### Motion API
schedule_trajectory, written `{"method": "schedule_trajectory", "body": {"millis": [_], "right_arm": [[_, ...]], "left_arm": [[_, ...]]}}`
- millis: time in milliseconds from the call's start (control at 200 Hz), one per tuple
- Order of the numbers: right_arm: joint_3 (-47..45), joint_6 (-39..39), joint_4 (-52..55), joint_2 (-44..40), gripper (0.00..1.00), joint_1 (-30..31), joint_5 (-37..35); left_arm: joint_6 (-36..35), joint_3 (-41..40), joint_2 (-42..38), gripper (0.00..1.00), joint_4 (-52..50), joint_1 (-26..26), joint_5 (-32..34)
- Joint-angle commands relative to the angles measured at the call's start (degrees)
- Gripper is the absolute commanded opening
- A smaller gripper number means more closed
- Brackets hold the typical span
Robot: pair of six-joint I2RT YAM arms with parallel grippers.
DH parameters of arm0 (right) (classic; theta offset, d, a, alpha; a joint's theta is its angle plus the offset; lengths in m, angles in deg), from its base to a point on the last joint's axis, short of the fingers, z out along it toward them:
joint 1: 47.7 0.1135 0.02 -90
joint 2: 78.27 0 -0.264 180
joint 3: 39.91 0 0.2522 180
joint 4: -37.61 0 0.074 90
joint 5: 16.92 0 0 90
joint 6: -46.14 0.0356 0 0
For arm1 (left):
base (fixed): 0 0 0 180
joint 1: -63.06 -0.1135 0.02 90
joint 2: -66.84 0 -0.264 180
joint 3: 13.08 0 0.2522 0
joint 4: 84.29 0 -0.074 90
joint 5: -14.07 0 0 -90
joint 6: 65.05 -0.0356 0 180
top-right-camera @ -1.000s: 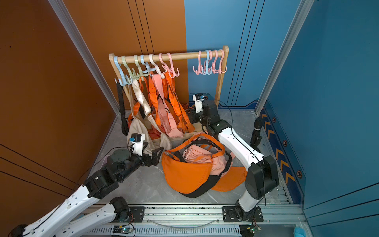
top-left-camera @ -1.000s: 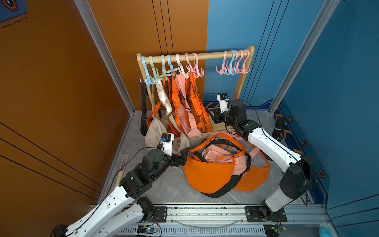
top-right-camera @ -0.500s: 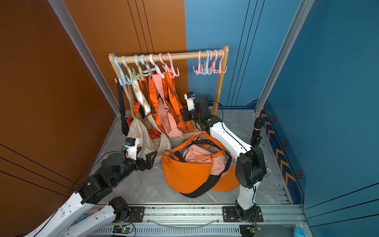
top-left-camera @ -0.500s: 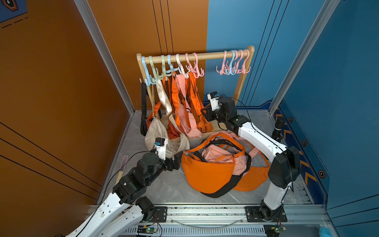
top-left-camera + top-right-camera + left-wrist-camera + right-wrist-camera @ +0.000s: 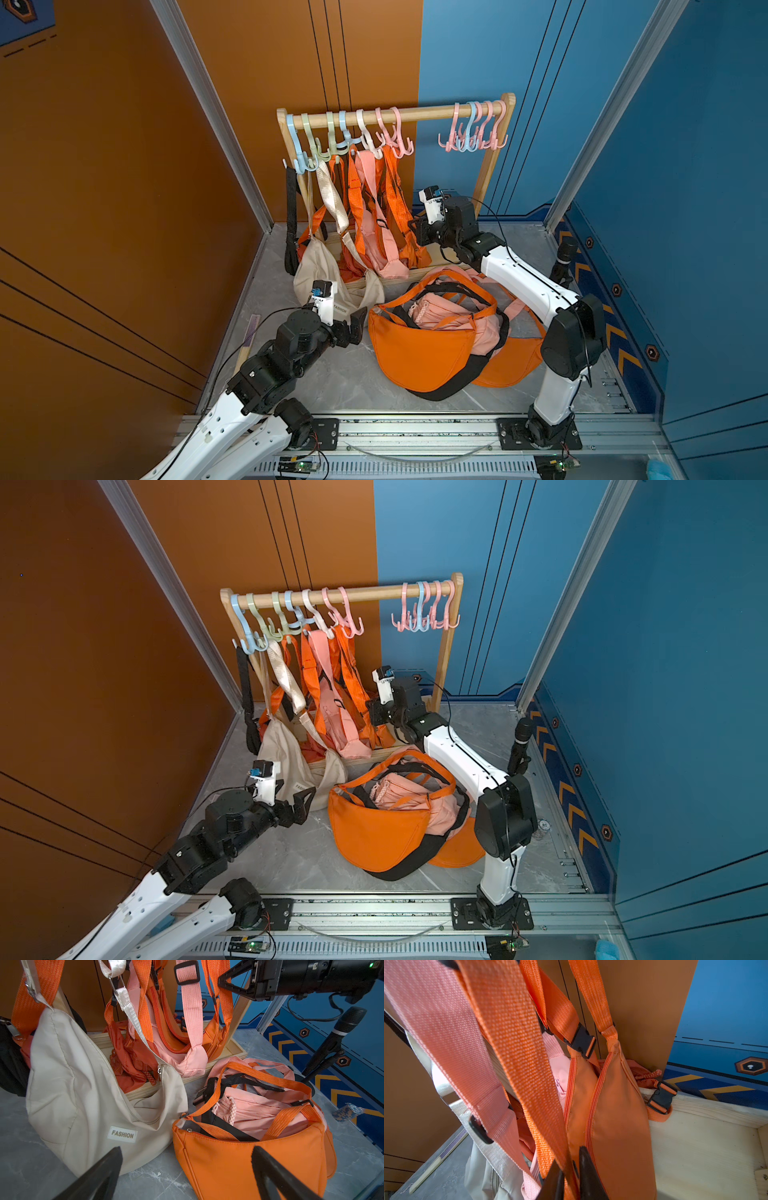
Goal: Take the bag off the hook
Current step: Adjust the hanger on the clothesline.
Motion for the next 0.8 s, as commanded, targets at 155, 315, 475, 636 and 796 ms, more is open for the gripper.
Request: {"method": "schedule_trajectory", "body": {"millis": [155,315,475,636,796], "right_arm": [[1.74,-1.16,1.60,-0.94,0.16,-0.53,0.24],[1.92,-1.19,1.63,-1.00,0.30,-0.53,0.19],[2.20,-1.56,2.04,-1.16,0.33,-0.70,0.24],[2.67,-1.85,2.72,-1.46,0.27,-1.23,0.38],[3.02,-1.88,2.97,-1.80,0.26,-1.50,0.59]], "left_arm": [[0.66,-0.78,0.29,0.98,-0.06,-0.80,-1.35],[0.79,-0.78,0.46,0.98,0.00,-0.87,-1.75],[0.77,-0.77,0.19,0.98,0.01,-0.92,-1.72],[0.80,-0.60,0.38,0.98,0.07,-0.97,-1.91],[1.14,-0.61,0.63,0.98,0.07,-0.97,-2.05]]}}
